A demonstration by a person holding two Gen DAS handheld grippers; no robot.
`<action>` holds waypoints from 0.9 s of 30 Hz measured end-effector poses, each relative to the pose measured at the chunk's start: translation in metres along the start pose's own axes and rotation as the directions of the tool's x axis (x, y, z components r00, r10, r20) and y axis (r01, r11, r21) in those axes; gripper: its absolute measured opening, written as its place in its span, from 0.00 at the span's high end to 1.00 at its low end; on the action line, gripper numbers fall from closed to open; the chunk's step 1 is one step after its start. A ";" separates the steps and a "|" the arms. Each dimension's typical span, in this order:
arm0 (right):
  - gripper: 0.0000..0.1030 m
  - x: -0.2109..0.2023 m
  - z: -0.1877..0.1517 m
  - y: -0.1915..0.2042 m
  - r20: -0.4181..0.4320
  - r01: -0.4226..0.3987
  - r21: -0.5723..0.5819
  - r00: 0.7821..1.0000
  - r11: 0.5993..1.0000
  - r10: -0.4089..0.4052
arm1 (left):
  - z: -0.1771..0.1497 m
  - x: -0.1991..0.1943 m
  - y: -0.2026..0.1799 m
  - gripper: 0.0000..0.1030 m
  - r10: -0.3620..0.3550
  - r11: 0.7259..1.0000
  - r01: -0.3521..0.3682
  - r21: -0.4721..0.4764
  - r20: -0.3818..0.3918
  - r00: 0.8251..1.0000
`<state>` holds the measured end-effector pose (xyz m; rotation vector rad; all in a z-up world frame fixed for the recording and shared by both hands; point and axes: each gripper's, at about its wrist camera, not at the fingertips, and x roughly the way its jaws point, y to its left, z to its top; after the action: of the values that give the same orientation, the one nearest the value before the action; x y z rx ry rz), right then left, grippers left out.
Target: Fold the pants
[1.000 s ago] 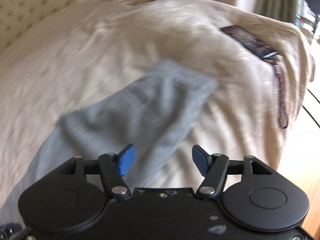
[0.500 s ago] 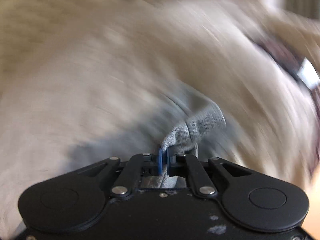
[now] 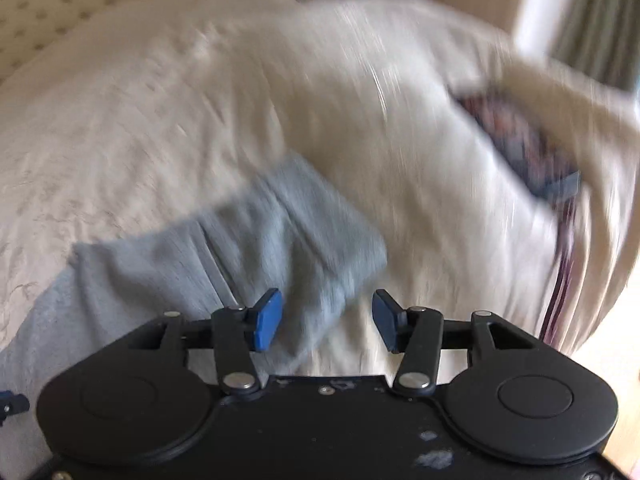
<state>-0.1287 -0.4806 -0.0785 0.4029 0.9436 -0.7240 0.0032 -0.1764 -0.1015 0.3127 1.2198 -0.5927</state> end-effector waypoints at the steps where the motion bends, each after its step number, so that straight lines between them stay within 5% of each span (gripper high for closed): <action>1: 0.46 -0.005 0.010 0.004 0.043 -0.018 -0.045 0.999 0.999 0.020 | 0.000 0.001 0.000 0.71 0.003 1.000 -0.003 -0.004 -0.004 1.000; 3: 0.32 0.002 0.031 0.009 0.064 -0.049 -0.118 0.996 0.992 0.057 | -0.001 0.002 -0.001 0.71 0.007 1.000 -0.007 -0.014 -0.013 1.000; 7: 0.32 0.062 0.078 0.026 0.003 -0.080 -0.277 0.996 0.957 0.084 | -0.001 -0.001 -0.003 0.71 0.027 0.999 -0.027 -0.033 -0.008 1.000; 11: 0.32 0.127 0.113 0.048 -0.164 -0.139 -0.427 0.984 0.894 0.074 | -0.006 -0.007 0.002 0.71 0.057 0.995 -0.057 -0.083 -0.003 0.998; 13: 0.32 0.152 0.124 0.048 -0.291 -0.219 -0.419 0.952 0.881 0.098 | -0.010 -0.008 0.007 0.71 0.075 0.990 -0.075 -0.116 -0.010 0.997; 15: 0.82 0.162 0.129 0.044 -0.389 -0.322 -0.371 0.906 0.871 0.169 | -0.015 -0.008 0.012 0.71 0.089 0.984 -0.091 -0.153 -0.022 0.996; 18: 0.89 0.147 0.134 0.046 -0.354 -0.358 -0.398 0.909 0.845 0.219 | -0.020 -0.007 0.018 0.71 0.101 0.975 -0.106 -0.196 -0.035 0.994; 21: 0.91 0.125 0.130 0.050 -0.166 -0.223 -0.502 0.973 0.836 0.160 | -0.022 -0.005 0.022 0.71 0.116 0.966 -0.122 -0.227 -0.042 0.992; 23: 0.88 0.146 0.118 0.045 -0.206 -0.177 -0.492 0.975 0.852 0.084 | -0.023 -0.002 0.024 0.71 0.115 0.963 -0.125 -0.238 -0.057 0.992; 26: 0.40 0.144 0.107 0.051 -0.106 -0.041 -0.558 0.994 0.829 -0.023 | -0.022 -0.006 0.026 0.71 0.128 0.962 -0.137 -0.238 -0.055 0.990; 27: 0.37 0.133 0.104 0.055 -0.041 0.012 -0.560 0.998 0.828 -0.041 | -0.022 -0.008 0.027 0.71 0.133 0.961 -0.141 -0.239 -0.051 0.990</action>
<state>0.0226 -0.5562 -0.1340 -0.1156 1.1618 -0.4291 -0.0003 -0.1410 -0.1032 0.2002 1.2781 -0.3152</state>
